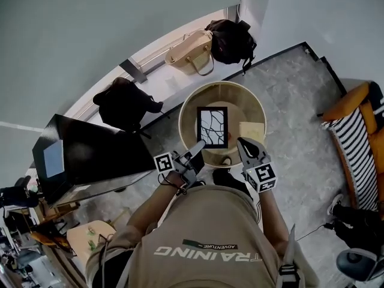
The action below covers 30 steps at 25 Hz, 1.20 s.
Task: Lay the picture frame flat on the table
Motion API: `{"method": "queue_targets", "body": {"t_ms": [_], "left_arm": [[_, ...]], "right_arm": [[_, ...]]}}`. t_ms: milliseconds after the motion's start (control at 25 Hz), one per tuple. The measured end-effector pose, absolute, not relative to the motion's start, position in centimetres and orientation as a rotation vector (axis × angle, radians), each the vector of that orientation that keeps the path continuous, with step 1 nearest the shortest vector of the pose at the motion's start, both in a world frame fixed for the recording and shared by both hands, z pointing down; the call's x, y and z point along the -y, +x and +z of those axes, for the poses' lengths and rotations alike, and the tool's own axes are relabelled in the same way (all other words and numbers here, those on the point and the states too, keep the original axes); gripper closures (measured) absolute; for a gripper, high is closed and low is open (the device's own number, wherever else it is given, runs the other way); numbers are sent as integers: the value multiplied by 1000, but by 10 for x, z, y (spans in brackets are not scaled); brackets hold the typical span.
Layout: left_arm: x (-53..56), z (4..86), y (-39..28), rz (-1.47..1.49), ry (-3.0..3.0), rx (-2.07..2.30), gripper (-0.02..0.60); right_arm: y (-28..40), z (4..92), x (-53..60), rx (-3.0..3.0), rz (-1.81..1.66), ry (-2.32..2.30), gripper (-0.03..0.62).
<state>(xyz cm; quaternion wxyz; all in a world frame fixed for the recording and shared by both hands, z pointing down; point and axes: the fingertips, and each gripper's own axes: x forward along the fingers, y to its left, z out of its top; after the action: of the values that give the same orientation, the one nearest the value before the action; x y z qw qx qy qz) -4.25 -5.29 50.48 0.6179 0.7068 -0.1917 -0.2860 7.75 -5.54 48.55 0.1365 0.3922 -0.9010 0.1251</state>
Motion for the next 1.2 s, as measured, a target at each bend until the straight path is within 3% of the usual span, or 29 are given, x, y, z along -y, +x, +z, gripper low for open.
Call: {"method": "queue_targets", "body": {"t_ms": [640,1200], "left_arm": [[130,577,-60,-609,1541,587,506],[182,783,-114,-547,1365,684,506]], "right_arm": [[72,544,128,2597,480,1017,586],[38,750,150,2343,728,1123,586]]}}
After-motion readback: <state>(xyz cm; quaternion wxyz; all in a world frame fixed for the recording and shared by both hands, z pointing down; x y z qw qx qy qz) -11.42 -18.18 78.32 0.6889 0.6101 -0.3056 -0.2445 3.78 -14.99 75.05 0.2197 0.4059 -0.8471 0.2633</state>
